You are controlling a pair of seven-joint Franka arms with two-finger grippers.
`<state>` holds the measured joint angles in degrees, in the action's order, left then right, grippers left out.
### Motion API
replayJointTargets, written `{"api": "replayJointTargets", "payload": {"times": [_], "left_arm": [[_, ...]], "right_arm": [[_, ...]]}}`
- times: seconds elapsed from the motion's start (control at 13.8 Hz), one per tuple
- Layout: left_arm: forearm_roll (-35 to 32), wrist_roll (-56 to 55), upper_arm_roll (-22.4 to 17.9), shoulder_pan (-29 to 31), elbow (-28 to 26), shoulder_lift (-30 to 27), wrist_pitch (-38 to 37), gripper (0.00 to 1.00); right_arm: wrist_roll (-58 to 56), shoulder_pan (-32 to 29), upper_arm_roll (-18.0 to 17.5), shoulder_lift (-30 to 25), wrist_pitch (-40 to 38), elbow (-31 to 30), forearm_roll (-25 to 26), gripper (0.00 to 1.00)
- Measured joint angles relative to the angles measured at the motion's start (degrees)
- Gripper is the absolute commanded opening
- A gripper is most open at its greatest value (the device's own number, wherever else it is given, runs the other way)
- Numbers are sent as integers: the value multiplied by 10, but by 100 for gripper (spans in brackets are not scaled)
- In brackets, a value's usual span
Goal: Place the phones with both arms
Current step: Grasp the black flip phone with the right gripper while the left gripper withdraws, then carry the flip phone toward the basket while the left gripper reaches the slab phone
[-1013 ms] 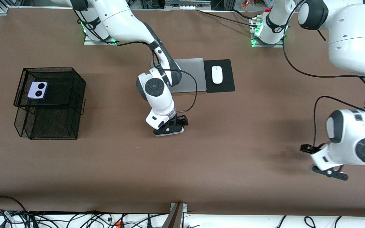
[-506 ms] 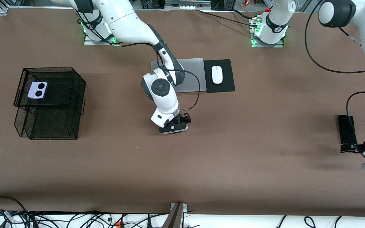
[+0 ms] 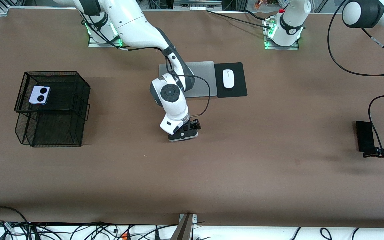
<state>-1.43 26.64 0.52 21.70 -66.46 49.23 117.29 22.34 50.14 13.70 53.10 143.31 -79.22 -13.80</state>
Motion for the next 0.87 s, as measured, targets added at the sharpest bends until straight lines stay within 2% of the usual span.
{"api": "replayJointTargets", "payload": {"times": [0.51, 0.87], "left_arm": [[55, 3, 2, 46, -13, 0, 11, 100], [64, 0, 3, 51, -62, 0, 65, 100]], "right_arm": [[-2, 0, 0, 0, 0, -6, 11, 100], [-2, 4, 0, 1, 6, -16, 11, 100]]}}
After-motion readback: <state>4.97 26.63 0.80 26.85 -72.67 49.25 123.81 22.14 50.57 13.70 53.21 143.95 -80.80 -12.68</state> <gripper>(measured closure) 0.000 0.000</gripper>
